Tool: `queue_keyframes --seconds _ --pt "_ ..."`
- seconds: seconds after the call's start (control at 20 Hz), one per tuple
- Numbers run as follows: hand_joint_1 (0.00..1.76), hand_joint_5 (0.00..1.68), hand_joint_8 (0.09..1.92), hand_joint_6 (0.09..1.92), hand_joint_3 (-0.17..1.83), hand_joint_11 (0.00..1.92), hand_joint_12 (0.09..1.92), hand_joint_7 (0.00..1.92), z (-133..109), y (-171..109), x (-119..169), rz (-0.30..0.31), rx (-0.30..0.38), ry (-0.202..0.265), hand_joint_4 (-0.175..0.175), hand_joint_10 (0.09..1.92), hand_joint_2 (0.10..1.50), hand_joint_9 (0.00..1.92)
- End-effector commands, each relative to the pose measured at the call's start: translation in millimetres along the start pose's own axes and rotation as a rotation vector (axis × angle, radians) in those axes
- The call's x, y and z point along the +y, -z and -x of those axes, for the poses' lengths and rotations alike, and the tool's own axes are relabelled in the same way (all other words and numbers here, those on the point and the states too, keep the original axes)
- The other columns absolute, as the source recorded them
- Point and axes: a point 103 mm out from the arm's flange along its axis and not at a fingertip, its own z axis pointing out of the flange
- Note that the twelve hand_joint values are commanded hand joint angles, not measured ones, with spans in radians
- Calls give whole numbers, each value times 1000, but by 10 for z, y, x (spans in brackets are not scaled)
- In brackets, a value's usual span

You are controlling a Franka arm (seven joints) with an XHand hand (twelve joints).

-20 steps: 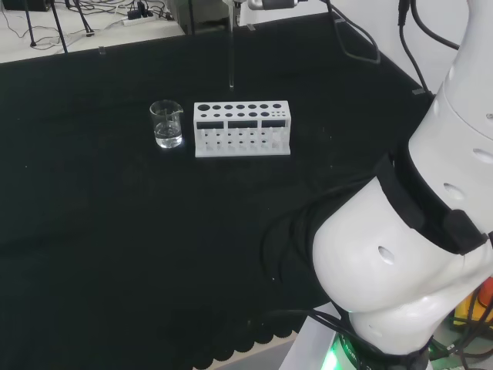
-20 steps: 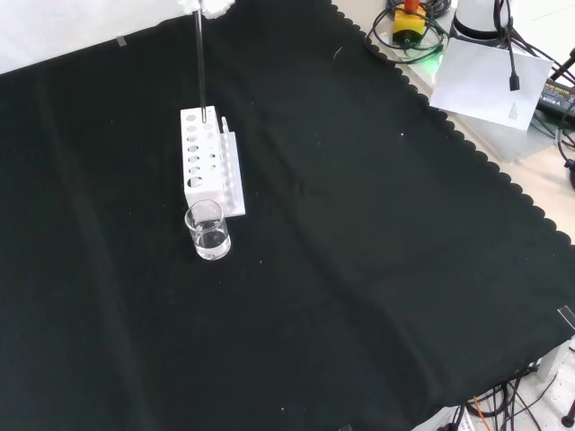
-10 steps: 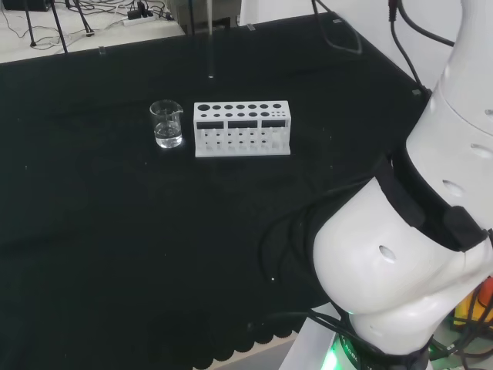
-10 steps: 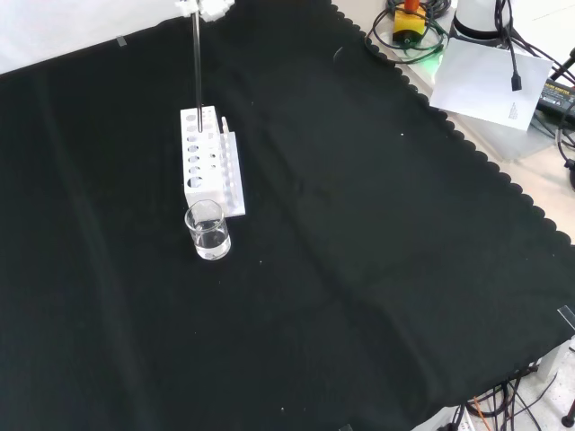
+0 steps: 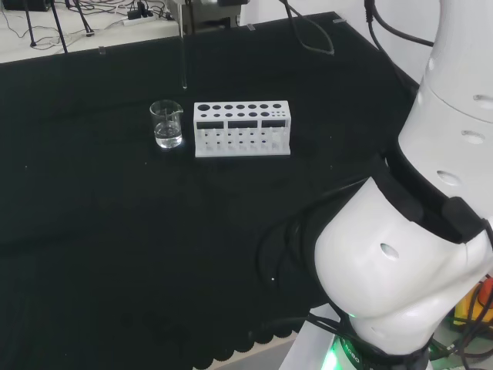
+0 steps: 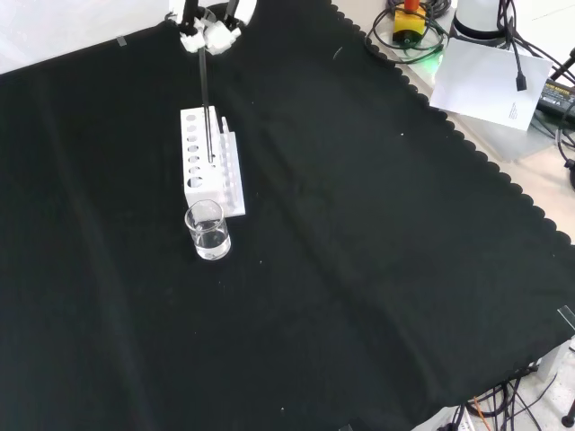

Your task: Stir in the beaker to the left of the white test tube rack with the glass rod.

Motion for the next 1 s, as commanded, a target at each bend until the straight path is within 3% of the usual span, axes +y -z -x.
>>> queue_keyframes --seconds 0.05,0.55,1.0 --pt "1316 1151 1059 594 638 1618 682 1209 -315 -236 327 -23 25 83 -175 814 716 1627" --pt "1316 1155 1062 585 638 1618 682 1208 -407 -481 568 -46 26 104 -175 812 715 1629" --pt "1316 1157 1063 578 634 1618 684 1207 -247 -657 550 -70 33 81 -175 813 718 1633"
